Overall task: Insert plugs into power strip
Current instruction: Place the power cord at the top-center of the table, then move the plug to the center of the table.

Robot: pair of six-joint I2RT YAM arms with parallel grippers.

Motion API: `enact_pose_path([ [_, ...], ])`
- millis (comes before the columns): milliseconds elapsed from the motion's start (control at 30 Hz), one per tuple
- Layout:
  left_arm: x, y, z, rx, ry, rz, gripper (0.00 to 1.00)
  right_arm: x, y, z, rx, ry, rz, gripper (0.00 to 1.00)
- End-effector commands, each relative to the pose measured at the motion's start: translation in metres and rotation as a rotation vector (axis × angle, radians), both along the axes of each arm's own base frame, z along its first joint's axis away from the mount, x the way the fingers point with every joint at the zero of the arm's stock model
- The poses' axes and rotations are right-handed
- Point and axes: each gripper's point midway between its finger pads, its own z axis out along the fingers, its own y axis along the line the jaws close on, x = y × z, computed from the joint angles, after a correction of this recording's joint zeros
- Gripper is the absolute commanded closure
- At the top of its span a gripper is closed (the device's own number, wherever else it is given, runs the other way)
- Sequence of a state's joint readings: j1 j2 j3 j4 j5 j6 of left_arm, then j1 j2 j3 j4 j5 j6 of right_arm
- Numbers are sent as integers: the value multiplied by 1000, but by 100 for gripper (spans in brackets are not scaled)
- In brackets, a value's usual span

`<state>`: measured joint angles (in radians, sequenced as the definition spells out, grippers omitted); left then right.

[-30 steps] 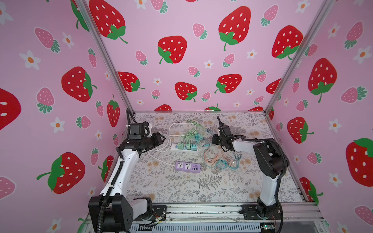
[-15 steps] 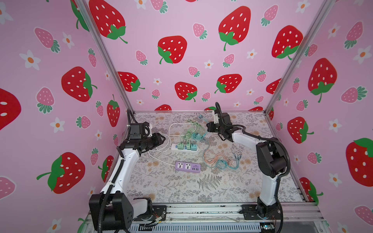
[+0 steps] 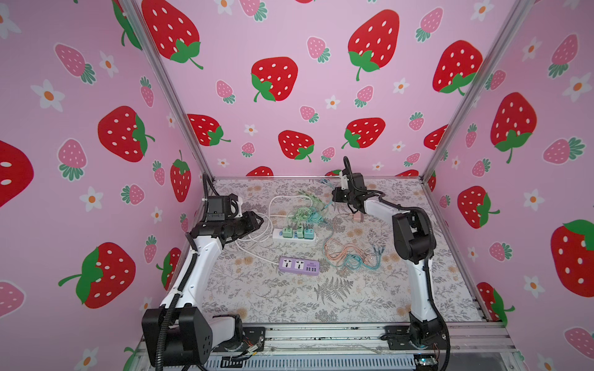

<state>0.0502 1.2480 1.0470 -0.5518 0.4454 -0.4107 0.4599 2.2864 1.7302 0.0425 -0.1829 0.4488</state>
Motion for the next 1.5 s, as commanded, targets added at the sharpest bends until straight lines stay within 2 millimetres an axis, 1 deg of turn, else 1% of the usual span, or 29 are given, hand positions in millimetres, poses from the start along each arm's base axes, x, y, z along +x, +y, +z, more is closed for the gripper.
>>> enact_pose_path([
  [0,1,0,13,5,-26,-15,47,6,-3,6,-53,-23,19,89],
  [33,0,0,13,4,-25,-14,47,6,-5,4,-75,-18,22,84],
  [100,0,0,14,5,-26,-15,47,5,-9,4,-112,-17,34,68],
  [167,0,0,14,3,-25,-17,47,3,-16,5,-162,-21,39,57],
  [267,1,-1,13,1,-25,-17,47,-2,-26,13,-236,-35,56,46],
  [333,2,-1,11,-2,-21,-19,47,-9,-30,19,-281,-49,90,40],
  [400,3,-2,10,-8,-20,-22,47,-22,-27,24,-310,-75,180,39],
  [467,4,-3,10,-13,-20,-24,47,-41,-23,23,-332,-87,284,39],
  [533,4,-3,10,-21,-22,-26,47,-59,-21,20,-351,-91,351,40],
  [700,7,-7,10,-44,-27,-37,47,-104,-10,6,-356,-92,499,40],
  [767,8,-7,11,-55,-29,-36,47,-121,-4,-4,-359,-89,543,39],
  [867,9,-9,11,-64,-31,-41,46,-136,7,-17,-375,-85,587,37],
  [933,9,-9,11,-67,-30,-41,46,-139,10,-24,-388,-69,583,36],
  [1000,8,-9,12,-68,-31,-40,46,-136,9,-30,-395,-45,542,37],
  [1100,7,-9,13,-69,-36,-39,46,-122,-3,-34,-414,-9,397,38],
  [1167,7,-9,12,-69,-35,-38,46,-121,-4,-33,-396,-2,370,40],
  [1233,7,-9,11,-71,-32,-38,46,-126,0,-33,-370,-5,385,44],
  [1300,7,-10,11,-76,-31,-40,46,-127,0,-36,-369,-4,379,46],
  [1333,6,-10,11,-80,-29,-42,46,-127,-2,-39,-376,8,374,48],
  [1367,6,-11,12,-80,-30,-43,46,-129,-3,-43,-381,22,381,52],
  [1467,6,-10,13,-78,-36,-41,46,-140,-3,-51,-392,61,394,54],
])
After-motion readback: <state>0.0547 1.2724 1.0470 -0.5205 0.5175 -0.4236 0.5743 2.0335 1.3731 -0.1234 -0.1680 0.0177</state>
